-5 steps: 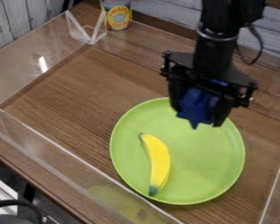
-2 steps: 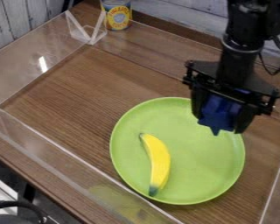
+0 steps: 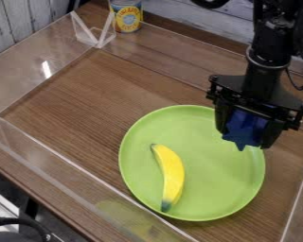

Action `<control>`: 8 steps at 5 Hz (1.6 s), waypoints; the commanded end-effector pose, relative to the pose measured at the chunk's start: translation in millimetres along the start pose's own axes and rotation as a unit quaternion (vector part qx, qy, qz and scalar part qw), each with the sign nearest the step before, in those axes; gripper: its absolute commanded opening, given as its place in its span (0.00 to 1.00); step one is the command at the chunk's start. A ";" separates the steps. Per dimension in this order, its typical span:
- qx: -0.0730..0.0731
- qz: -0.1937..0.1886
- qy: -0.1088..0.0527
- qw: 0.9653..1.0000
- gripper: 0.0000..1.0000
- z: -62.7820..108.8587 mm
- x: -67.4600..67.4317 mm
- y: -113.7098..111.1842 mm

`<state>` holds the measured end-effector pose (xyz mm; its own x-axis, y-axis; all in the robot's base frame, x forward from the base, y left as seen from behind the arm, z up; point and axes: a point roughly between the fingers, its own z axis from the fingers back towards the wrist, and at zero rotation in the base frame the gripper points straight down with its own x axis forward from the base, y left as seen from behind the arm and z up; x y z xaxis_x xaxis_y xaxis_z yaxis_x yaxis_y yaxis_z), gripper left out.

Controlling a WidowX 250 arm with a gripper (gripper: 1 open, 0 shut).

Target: Put the blue object in the green plate

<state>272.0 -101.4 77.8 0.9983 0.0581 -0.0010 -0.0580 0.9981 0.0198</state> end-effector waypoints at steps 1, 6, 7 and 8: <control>-0.010 -0.002 -0.020 1.000 0.00 11.9 -2.5 -1.7; -0.014 0.001 -0.008 1.000 1.00 3.0 -23.4 16.5; -0.016 0.003 -0.008 1.000 1.00 5.1 -23.1 19.0; -0.019 0.005 -0.008 1.000 1.00 7.6 -22.2 21.9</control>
<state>244.0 -81.8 71.3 0.9975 0.0592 -0.0376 -0.0590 0.9982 0.0048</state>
